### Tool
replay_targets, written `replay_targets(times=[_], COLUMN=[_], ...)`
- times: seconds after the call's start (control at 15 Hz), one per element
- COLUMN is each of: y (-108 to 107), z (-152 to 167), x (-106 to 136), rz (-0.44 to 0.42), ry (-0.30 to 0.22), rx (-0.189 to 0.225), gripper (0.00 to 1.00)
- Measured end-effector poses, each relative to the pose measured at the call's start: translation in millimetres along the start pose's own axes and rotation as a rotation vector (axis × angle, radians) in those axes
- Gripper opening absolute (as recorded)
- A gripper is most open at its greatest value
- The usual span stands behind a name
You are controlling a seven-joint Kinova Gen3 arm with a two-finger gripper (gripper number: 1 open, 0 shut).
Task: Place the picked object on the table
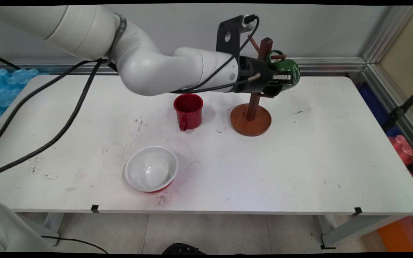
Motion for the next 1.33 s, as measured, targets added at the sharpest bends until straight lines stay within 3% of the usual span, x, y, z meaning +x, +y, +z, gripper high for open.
replay_targets(times=[1.33], y=[15], z=[-24], x=[9], rz=[0.045], ry=[0.011], rx=[-0.079], gripper=[0.0])
